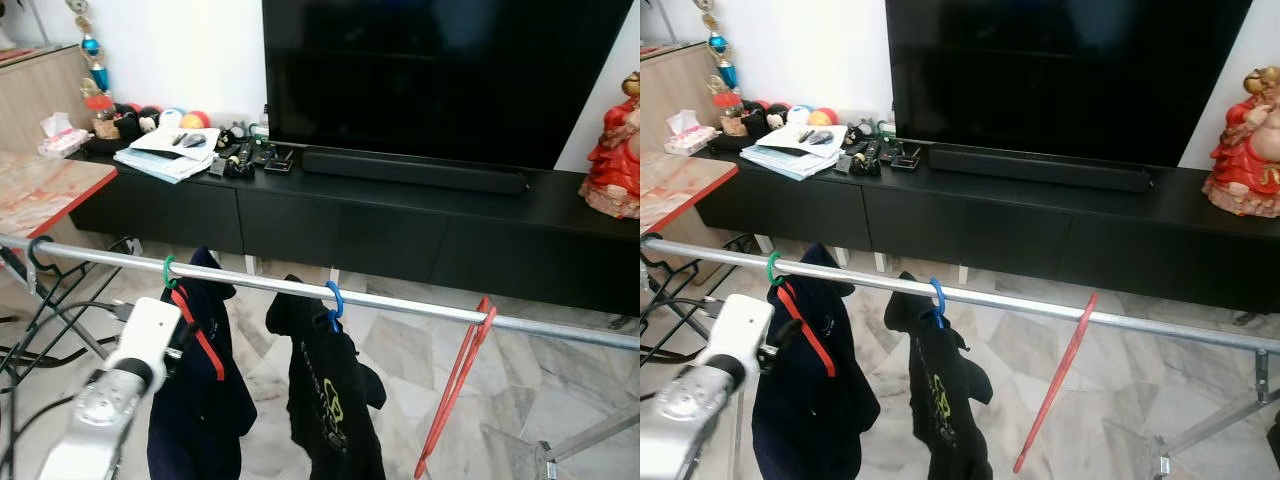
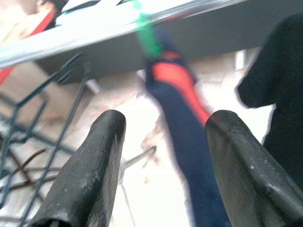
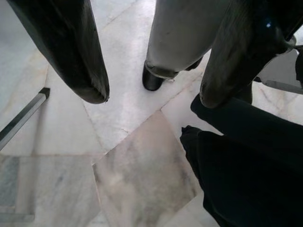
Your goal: Hang hanger
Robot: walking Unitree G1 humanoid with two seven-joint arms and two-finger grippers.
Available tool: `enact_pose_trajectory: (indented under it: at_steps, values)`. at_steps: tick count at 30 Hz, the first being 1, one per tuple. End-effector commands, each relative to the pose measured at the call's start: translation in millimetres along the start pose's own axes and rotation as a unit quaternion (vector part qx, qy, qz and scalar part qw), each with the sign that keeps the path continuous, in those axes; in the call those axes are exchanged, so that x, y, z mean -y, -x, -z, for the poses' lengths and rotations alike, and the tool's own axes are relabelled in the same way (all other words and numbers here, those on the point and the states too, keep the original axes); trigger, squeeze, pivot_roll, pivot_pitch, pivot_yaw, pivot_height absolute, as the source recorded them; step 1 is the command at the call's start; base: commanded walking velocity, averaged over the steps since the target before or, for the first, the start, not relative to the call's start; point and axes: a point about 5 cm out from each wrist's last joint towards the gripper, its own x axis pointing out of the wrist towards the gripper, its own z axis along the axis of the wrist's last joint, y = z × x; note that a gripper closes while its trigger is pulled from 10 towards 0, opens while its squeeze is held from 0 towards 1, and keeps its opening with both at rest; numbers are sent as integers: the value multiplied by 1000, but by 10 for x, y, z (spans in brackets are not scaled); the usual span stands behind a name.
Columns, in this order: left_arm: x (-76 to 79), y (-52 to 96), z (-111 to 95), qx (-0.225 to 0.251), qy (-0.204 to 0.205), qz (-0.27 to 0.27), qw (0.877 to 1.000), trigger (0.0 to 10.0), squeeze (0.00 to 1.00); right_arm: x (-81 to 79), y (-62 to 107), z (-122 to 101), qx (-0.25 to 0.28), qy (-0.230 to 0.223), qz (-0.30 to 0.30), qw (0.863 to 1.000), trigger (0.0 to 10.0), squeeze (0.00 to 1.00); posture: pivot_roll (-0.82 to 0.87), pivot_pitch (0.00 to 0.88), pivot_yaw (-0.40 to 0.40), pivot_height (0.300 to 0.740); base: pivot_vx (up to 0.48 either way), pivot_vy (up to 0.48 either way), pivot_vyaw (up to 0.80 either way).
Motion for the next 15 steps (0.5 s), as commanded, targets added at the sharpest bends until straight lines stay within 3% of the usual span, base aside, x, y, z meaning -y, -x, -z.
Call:
enact_pose_trajectory:
  at_steps: [1, 3, 10, 15]
  values:
    - [-124, 20, 26, -21, 17, -7, 1000, 10000, 0, 70, -1, -56, 5, 0, 4, 1000, 10000, 0, 68, 9, -22, 740, 0, 0, 0]
    - [-128, -3, 96, -41, 26, 17, 999, 10000, 0, 110, 6, -47, 4, 1, 5, 1000, 10000, 0, 73, 7, -23, 740, 0, 0, 0]
    - [8, -144, 231, -26, 68, 88, 993, 10000, 0, 206, 24, -16, 1, -5, 12, 1000, 10000, 0, 55, 8, -20, 740, 0, 0, 0]
    - [2, -188, 279, -37, 60, 83, 994, 10000, 0, 158, 19, -4, 2, -7, 11, 1000, 10000, 0, 53, 6, -20, 740, 0, 0, 0]
